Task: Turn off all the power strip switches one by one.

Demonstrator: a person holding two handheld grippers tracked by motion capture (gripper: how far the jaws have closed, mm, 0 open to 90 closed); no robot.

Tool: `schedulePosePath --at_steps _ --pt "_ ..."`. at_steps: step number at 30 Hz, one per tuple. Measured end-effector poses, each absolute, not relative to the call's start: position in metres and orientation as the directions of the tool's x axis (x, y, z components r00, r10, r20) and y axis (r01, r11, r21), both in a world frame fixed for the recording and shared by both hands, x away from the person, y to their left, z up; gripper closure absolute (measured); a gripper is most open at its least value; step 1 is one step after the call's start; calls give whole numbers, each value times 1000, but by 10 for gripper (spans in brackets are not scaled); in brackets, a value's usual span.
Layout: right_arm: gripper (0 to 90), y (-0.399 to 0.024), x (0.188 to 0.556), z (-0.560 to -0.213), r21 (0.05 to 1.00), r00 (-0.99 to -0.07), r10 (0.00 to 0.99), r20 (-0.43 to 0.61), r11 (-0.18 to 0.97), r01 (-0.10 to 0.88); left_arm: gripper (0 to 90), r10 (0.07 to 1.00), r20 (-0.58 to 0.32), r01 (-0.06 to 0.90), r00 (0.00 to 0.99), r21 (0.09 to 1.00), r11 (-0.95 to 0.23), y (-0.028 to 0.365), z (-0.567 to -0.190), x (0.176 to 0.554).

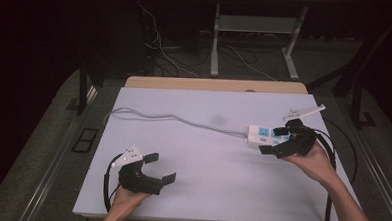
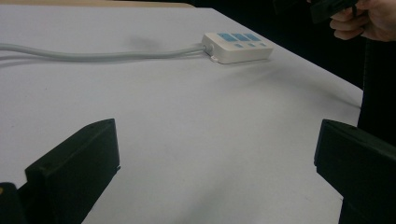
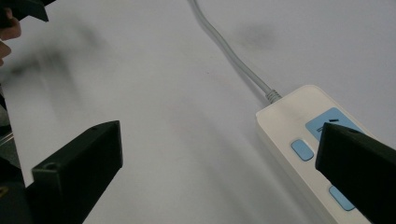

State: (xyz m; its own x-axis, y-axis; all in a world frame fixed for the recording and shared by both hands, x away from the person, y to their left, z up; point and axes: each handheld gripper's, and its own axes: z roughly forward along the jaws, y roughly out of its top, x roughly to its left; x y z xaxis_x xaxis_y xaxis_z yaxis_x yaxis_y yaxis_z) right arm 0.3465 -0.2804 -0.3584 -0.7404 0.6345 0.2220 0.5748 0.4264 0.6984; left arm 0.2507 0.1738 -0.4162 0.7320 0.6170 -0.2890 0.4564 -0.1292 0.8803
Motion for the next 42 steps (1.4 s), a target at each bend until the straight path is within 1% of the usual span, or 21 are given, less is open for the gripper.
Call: schedulePosePath --at_steps 25,26,27,28,29,30,31,32,33,34,35,36,37,38,39,40,41,42 --pt "7 -281 374 -378 689 -720 659 218 418 591 0 617 -291 458 731 880 -128 174 -416 251" --pt "87 -281 375 -379 690 -720 662 208 422 588 0 617 -291 458 731 880 -128 174 -416 251" --pt "87 -281 375 -379 690 -720 662 208 422 588 0 617 -292 459 731 879 -127 174 -416 251" --pt "216 -282 376 -379 689 -724 661 198 432 583 0 617 -290 458 731 879 -129 174 -416 251" --pt "237 -282 378 -380 682 -718 667 198 432 590 0 617 -290 458 731 879 -129 174 -416 251" --pt "237 -282 378 -380 682 -718 667 198 432 590 0 617 -291 458 732 879 -129 174 -417 251" --pt "340 -283 381 -383 672 -718 665 206 437 598 0 617 -290 458 732 879 -131 174 -417 251" --pt "340 -283 381 -383 672 -718 665 206 437 598 0 617 -289 459 732 879 -132 174 -417 251" --pt "403 -283 383 -385 664 -712 672 201 441 604 0 617 -290 458 732 879 -131 174 -417 251" --pt "437 -283 384 -386 660 -707 679 198 441 608 0 617 -290 458 732 879 -130 174 -417 251" --pt "459 -283 385 -387 655 -702 686 191 443 612 0 617 -290 458 732 879 -130 174 -417 251" --pt "501 -283 386 -388 651 -697 692 186 445 615 0 618 -289 458 731 879 -130 174 -417 251" --pt "501 -283 386 -388 651 -697 692 186 445 615 0 618 -291 459 730 879 -129 174 -417 251" --pt "572 -283 387 -390 647 -692 700 178 446 618 0 618 -291 458 731 879 -128 174 -417 251" --pt "572 -283 387 -390 647 -692 700 178 446 618 0 617 -290 458 731 880 -129 175 -416 251" --pt "665 -284 389 -391 650 -692 701 174 446 615 0 617 -290 458 731 880 -129 175 -417 251" --pt "665 -284 389 -391 650 -692 701 174 446 615 0 618 -291 458 731 879 -129 175 -417 251" --pt "750 -284 390 -392 653 -692 701 175 443 614 0 618 -291 459 731 879 -129 175 -417 251"
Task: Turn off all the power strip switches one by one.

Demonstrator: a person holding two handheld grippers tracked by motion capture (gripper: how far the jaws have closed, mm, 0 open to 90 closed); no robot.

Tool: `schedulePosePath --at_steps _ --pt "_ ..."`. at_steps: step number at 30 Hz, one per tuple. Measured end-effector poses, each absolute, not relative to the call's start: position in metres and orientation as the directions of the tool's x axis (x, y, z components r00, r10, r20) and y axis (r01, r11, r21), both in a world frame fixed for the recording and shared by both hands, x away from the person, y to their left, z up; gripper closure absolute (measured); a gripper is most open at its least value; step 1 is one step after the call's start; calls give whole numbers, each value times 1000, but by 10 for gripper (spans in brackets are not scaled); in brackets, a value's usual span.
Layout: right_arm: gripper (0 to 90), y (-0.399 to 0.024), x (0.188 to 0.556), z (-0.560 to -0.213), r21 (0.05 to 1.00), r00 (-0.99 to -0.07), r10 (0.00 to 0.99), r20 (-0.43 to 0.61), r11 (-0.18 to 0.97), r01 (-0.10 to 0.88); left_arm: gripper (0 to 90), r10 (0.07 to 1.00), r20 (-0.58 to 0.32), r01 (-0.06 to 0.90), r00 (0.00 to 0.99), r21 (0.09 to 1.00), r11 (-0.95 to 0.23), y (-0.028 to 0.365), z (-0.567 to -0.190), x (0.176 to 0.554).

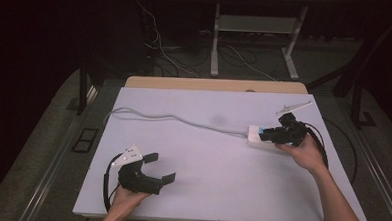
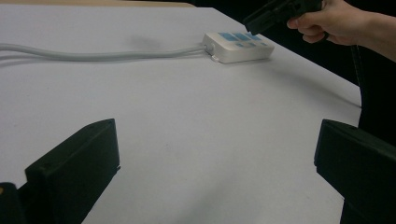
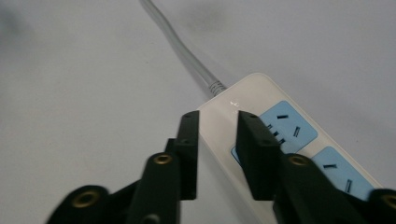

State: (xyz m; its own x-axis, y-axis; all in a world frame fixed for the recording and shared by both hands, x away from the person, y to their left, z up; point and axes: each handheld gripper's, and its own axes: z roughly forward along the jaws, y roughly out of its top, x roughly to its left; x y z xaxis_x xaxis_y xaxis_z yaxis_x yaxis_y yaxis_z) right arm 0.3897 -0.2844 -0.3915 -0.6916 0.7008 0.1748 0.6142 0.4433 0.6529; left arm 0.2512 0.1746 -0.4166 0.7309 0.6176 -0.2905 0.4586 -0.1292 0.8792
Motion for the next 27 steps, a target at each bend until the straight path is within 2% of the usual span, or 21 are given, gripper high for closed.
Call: schedulePosePath --at_steps 2,6,27 --pt "780 -285 390 -392 652 -692 700 176 443 615 0 618 -290 459 731 879 -130 175 -417 251" --pt "896 -287 394 -396 639 -685 707 173 449 625 0 617 -288 458 732 879 -132 174 -417 251" --pt "896 -286 409 -416 598 -661 726 192 448 665 0 617 -291 461 731 877 -132 174 -418 252"
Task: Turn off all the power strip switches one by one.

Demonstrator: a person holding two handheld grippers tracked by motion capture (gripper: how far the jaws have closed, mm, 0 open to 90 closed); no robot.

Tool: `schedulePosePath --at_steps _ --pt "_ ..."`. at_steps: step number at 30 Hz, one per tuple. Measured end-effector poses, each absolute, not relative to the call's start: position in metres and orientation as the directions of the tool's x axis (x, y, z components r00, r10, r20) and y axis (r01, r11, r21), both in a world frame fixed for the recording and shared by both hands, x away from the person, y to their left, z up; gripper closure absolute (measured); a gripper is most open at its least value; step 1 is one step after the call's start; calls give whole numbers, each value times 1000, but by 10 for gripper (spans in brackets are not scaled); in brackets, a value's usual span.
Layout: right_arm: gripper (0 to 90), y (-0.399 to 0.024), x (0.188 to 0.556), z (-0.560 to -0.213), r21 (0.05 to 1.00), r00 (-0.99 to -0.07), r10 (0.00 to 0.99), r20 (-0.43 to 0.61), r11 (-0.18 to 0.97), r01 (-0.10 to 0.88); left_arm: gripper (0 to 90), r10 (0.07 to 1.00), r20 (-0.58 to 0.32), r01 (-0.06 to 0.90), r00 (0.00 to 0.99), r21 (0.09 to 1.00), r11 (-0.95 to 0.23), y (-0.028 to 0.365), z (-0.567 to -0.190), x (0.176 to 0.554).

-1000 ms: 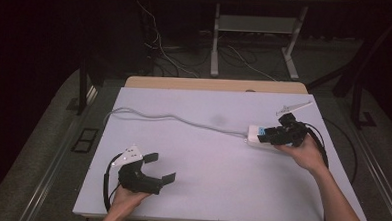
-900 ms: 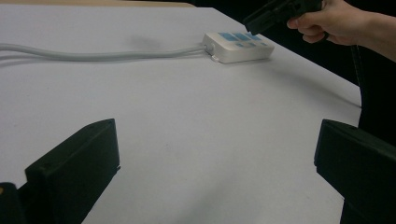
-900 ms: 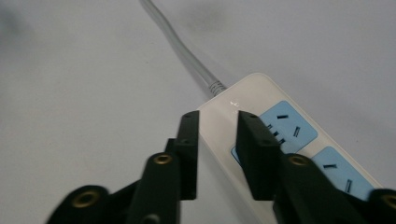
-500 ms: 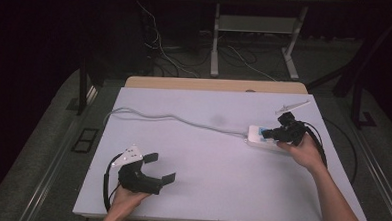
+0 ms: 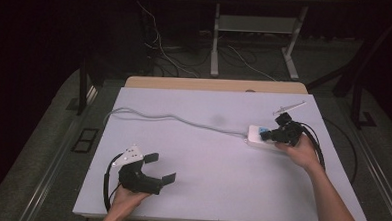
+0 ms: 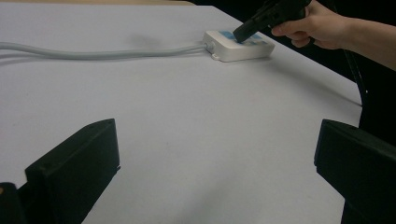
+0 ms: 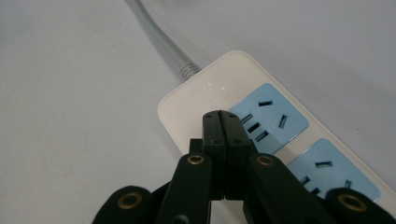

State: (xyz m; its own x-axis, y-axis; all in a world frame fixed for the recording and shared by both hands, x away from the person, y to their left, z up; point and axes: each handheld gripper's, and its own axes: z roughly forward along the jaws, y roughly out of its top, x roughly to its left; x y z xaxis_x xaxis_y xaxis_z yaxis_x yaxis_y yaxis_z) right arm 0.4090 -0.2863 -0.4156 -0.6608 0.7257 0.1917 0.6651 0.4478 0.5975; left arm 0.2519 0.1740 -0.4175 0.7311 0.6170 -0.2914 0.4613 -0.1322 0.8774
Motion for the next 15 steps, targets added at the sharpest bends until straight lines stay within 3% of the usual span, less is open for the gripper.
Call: schedulePosePath --at_steps 15 --pt "900 -287 405 -417 615 -670 721 178 450 648 0 612 -300 464 732 877 -125 174 -418 252"
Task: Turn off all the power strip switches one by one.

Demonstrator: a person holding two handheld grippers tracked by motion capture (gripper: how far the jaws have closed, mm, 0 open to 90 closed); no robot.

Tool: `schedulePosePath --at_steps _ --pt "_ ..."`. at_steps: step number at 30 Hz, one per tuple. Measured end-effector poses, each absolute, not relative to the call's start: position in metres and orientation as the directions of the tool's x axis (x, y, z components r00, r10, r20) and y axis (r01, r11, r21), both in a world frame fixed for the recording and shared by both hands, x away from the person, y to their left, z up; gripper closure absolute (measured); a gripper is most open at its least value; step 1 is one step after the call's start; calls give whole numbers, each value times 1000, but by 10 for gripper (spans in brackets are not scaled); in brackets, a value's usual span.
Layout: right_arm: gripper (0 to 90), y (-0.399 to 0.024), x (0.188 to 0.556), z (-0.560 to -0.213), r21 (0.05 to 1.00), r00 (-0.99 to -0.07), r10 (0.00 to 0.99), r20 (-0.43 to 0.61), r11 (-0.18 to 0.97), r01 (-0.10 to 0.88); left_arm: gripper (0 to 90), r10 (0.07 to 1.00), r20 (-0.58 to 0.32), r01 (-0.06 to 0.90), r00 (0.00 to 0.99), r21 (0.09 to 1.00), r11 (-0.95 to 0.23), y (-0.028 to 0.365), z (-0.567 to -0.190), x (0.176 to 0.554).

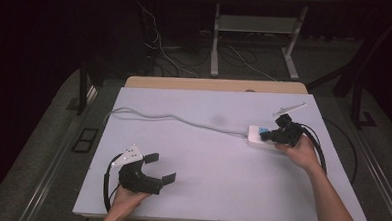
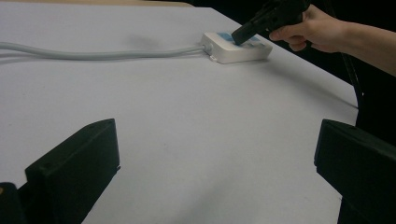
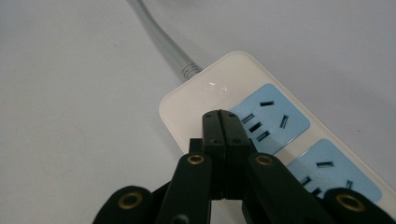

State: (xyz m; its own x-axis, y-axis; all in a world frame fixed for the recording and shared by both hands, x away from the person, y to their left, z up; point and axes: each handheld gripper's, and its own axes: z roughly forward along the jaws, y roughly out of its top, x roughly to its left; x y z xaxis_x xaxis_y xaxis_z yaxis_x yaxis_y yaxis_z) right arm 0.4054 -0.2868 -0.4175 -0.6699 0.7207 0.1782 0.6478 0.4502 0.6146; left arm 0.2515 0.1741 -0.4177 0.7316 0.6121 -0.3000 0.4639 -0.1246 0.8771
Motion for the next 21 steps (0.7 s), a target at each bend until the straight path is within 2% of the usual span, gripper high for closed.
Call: schedulePosePath --at_steps 3,7,11,21 --pt "900 -287 405 -418 619 -669 721 181 445 647 0 613 -300 464 731 877 -124 174 -418 251" --pt "900 -288 406 -422 627 -668 702 245 411 662 0 614 -300 463 730 878 -122 174 -418 250" --pt "900 -286 405 -422 631 -669 712 213 422 651 0 617 -301 464 727 877 -120 175 -417 250" --pt "900 -290 404 -426 650 -662 715 224 396 648 0 626 -307 462 717 882 -96 182 -416 247"
